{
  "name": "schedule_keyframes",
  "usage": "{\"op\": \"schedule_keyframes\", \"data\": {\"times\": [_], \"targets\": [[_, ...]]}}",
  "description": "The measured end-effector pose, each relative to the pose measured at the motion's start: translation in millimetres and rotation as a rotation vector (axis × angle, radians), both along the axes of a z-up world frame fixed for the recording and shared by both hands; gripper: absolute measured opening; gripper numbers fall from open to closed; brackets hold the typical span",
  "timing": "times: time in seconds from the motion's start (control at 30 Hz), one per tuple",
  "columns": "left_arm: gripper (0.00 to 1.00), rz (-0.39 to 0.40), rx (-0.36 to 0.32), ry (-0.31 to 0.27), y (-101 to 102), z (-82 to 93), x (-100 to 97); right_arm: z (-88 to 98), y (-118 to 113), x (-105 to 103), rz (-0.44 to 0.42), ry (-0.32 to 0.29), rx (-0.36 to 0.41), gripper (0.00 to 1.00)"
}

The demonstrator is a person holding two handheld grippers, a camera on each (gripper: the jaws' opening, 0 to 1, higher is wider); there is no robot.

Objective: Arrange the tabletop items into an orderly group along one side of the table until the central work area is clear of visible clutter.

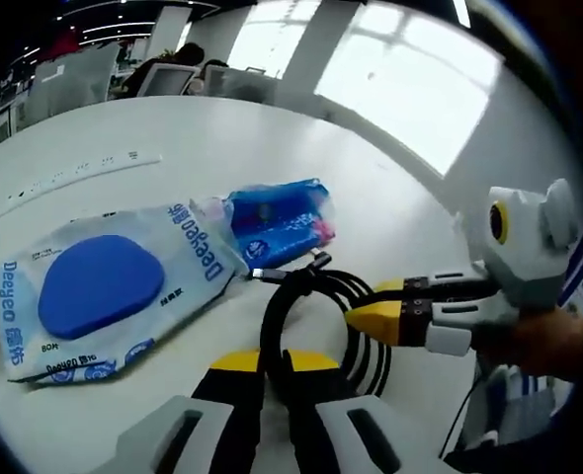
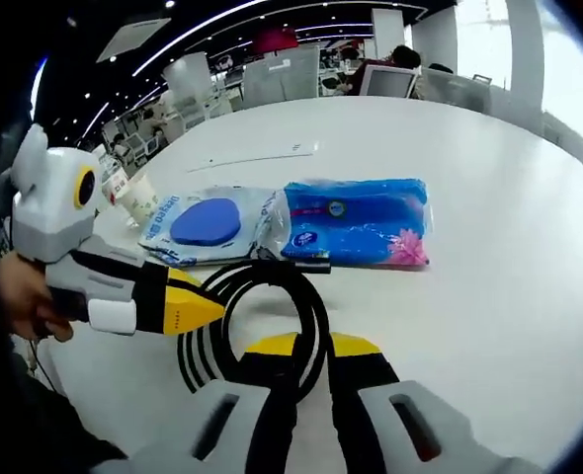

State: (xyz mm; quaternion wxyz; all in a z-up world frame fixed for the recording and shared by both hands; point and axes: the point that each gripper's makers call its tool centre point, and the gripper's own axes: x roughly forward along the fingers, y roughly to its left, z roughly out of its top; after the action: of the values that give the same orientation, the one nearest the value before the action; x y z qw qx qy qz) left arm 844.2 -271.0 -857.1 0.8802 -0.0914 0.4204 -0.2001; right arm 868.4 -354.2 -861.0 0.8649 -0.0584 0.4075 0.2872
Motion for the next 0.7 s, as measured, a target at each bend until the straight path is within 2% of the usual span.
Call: {"op": "schedule_keyframes", "data": {"times": [0.07, 0.1, 0.13, 0.23, 0.33, 0.43, 0.57, 0.7], "targets": [[0.04, -0.003, 0.003, 0.007, -2.0, 2.2, -8.5, -0.8, 0.1, -3.8, 0.002, 0.016, 0.0, 0.05], [0.04, -0.006, 0.006, 0.015, -2.6, 3.6, -13.0, -3.7, 1.1, -9.7, 0.015, 0.052, -0.011, 0.05], [0.04, -0.007, 0.007, 0.014, -3.3, 5.4, -15.2, -5.2, 1.1, -10.2, 0.018, 0.059, -0.022, 0.05], [0.04, -0.01, 0.02, 0.001, -1.2, 0.5, -13.2, -2.9, 4.9, -8.3, 0.049, 0.027, -0.035, 0.05], [0.04, 0.008, 0.018, 0.009, 2.7, -4.4, -12.6, -4.4, 7.9, -8.5, 0.073, 0.033, -0.04, 0.05], [0.05, 0.016, 0.011, 0.013, 2.9, -4.4, -11.7, -6.0, 10.5, -5.7, 0.122, 0.01, -0.074, 0.05], [0.06, 0.002, 0.045, -0.012, 6.0, -8.2, -8.0, -12.5, 11.9, -5.2, 0.181, -0.013, -0.12, 0.06], [0.08, -0.022, 0.079, -0.023, 7.9, -12.2, -5.8, -9.9, 10.0, -6.7, 0.221, -0.046, -0.157, 0.07]]}}
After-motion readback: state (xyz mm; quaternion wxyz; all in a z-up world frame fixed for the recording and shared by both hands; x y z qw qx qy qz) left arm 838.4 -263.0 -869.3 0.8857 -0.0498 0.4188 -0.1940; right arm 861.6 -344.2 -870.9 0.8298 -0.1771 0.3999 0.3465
